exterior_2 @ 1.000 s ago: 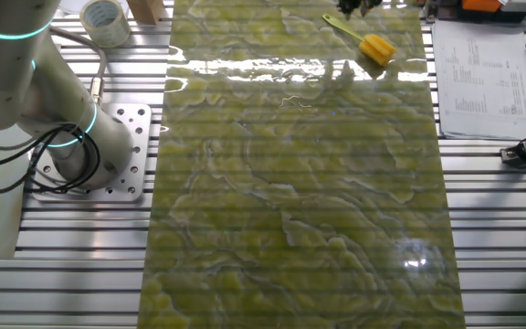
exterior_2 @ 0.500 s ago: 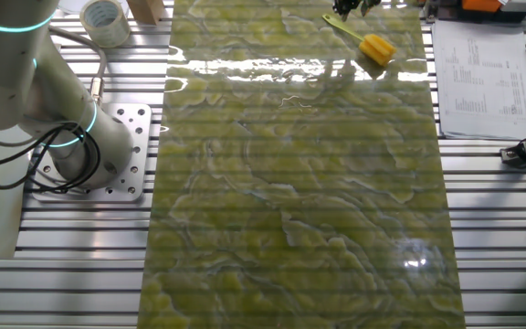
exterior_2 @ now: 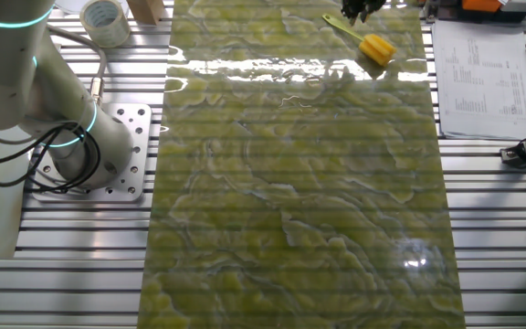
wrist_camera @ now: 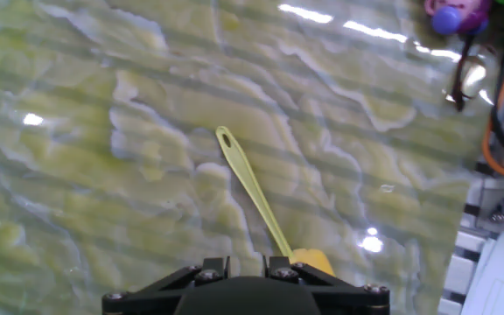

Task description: Scrub the table with a brush

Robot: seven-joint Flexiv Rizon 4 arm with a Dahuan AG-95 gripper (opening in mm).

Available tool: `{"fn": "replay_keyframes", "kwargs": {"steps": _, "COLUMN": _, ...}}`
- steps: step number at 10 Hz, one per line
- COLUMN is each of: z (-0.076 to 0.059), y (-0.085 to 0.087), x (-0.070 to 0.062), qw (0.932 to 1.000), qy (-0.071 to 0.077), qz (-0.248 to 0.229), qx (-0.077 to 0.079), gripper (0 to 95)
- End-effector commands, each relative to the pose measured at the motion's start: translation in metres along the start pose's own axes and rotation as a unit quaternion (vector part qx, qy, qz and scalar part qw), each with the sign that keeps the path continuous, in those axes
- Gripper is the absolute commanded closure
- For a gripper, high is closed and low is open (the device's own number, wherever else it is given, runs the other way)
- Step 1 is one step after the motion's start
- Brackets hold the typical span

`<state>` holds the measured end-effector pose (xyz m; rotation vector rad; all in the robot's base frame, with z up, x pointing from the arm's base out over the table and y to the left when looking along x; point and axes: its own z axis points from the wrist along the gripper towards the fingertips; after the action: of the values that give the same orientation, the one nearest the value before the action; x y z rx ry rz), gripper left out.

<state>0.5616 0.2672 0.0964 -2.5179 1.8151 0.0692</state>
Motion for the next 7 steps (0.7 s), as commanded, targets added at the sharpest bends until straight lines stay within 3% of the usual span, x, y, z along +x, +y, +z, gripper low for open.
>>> {"fn": "replay_keyframes", "kwargs": {"steps": 1, "z": -0.0015, "y": 0.0020, "x": 0.0006, "qw": 0.9998, "qy": -0.021, "qz": 0.001, "qx": 0.002, "gripper": 76.0}}
{"fn": "replay_keyframes", "kwargs": {"steps": 2, "z": -0.0015, "y": 0.0020, "x": 0.0006, "qw": 0.9987, "qy": -0.050, "qz": -0.007, "qx": 0.000, "gripper": 76.0}}
{"fn": "replay_keyframes", "kwargs": {"steps": 3, "z": -0.0015, "y": 0.0020, "x": 0.0006, "qw": 0.9980, "qy": -0.062, "qz": -0.012, "qx": -0.007, "gripper": 76.0}}
{"fn": "replay_keyframes", "kwargs": {"steps": 5, "z": -0.0015, "y": 0.0020, "x": 0.0006, "qw": 0.9997, "qy": -0.001, "qz": -0.013, "qx": -0.022, "gripper": 76.0}}
{"fn": "replay_keyframes", "kwargs": {"steps": 6, "z": -0.0015, "y": 0.0020, "x": 0.0006, "qw": 0.9995, "qy": 0.015, "qz": -0.025, "qx": -0.013, "gripper": 76.0}}
{"fn": "replay_keyframes", "kwargs": {"steps": 7, "z": -0.0007, "y": 0.0024, "x": 0.0004, "qw": 0.9993, "qy": 0.011, "qz": -0.033, "qx": -0.012, "gripper": 76.0}}
